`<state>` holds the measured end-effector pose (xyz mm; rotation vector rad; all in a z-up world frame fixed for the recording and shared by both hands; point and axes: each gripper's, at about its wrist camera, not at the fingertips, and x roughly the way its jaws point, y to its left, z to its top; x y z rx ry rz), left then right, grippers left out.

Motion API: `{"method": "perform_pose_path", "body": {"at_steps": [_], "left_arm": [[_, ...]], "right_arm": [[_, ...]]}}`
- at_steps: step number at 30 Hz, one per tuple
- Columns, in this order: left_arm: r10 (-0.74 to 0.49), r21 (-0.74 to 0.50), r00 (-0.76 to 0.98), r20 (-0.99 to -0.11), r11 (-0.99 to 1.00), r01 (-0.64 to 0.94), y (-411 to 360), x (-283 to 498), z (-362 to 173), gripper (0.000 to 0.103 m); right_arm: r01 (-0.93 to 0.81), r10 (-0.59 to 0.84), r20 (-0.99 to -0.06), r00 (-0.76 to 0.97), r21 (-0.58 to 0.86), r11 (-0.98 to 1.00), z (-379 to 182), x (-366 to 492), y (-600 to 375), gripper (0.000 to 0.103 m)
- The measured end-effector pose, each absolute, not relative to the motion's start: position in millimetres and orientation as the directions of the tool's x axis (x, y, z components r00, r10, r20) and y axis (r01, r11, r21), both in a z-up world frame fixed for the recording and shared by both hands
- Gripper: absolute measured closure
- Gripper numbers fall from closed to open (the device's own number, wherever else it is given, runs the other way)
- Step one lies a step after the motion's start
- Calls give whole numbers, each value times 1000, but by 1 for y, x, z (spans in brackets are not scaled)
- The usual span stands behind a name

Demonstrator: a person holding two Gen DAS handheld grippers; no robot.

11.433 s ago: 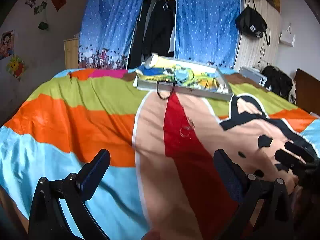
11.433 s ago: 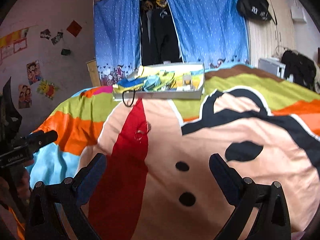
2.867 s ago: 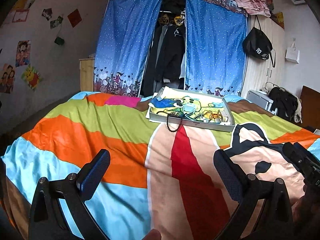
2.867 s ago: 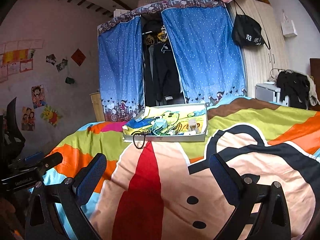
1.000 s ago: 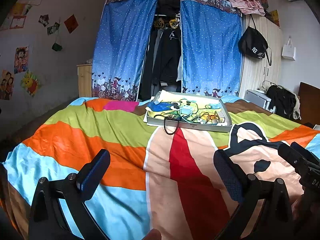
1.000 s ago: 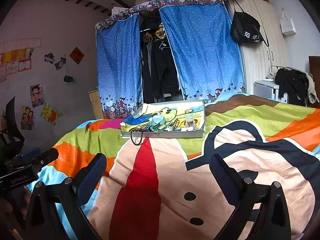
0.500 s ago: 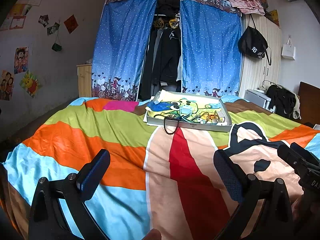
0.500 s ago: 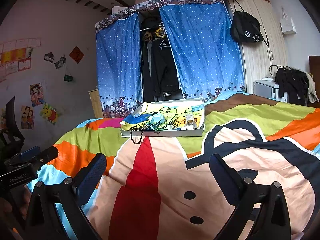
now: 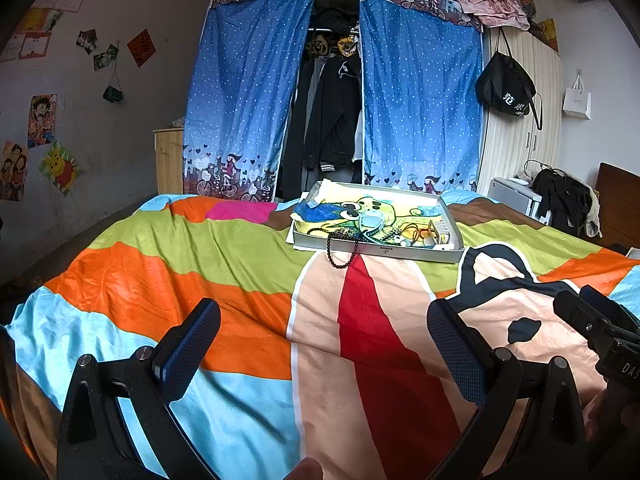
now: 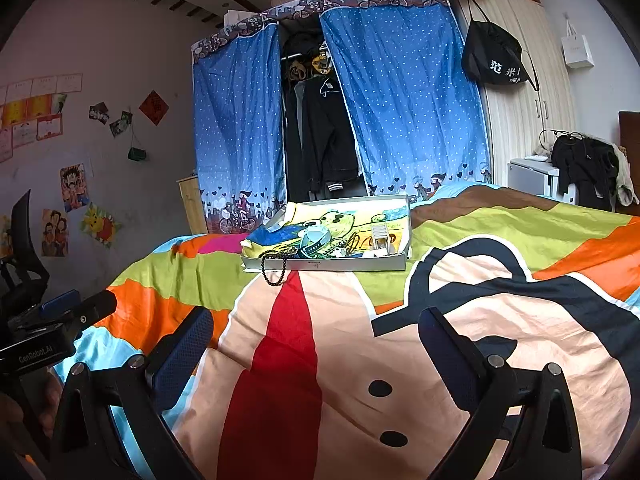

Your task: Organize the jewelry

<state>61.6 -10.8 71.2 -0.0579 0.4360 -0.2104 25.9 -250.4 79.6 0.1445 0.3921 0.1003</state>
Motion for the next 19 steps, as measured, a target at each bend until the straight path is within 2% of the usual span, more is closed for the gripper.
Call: {"method": "perform_pose_path", "body": {"at_steps": [8,19], "left_arm": [[-236,-147,878,-417,971,191,-4,61,71,2],[-243,-150,867,-435,969,196,-3,62,70,2]], "right_arm": [[-69,125,-375,918,159,985,80,25,-250,0],[-85,140,-390,910,154,984,74,28,-248,0]]}}
